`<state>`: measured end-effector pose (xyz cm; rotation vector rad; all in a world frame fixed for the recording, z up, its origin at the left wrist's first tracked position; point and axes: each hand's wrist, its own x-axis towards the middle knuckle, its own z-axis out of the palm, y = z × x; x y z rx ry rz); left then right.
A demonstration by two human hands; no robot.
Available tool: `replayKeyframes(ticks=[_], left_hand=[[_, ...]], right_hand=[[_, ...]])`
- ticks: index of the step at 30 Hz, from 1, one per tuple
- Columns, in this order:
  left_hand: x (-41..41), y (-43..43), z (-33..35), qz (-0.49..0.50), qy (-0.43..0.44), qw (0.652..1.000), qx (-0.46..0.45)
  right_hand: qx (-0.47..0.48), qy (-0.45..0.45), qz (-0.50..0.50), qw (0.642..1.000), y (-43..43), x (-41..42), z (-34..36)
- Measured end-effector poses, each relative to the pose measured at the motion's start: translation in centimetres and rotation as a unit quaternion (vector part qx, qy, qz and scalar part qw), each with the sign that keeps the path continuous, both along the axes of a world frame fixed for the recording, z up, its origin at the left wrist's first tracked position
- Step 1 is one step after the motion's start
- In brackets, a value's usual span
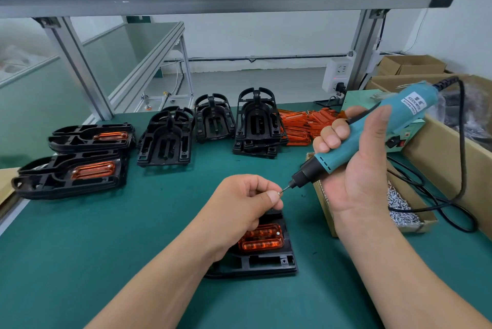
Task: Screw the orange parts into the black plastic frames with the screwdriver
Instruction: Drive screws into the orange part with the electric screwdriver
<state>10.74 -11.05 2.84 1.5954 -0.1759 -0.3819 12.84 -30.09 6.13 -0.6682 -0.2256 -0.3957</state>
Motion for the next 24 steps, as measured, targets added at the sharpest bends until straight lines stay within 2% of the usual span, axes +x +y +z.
replayKeyframes(ticks=[5,18,21,24], left_hand=[[0.1,0.4,0.0,-0.024,-0.030,0.997,0.066],[0.6,1.7,1.1,-0.096,-0.029,0.992,0.070],[1.1,2.8,1.4,-0.089,-0.059,0.987,0.124],[2.1,4.4,1.4,-0.046,-0.128,0.962,0.237]], right_hand=[[0.002,0.015,0.006,1.000,0.5,0.0,-0.4],[0.060,0.061,0.012,0.996,0.9,0.1,-0.7],[0.054,0.065,0.017,0.996,1.3,0.1,-1.0],[0.018,0.055,0.028,0.998,1.9,-0.2,-1.3]])
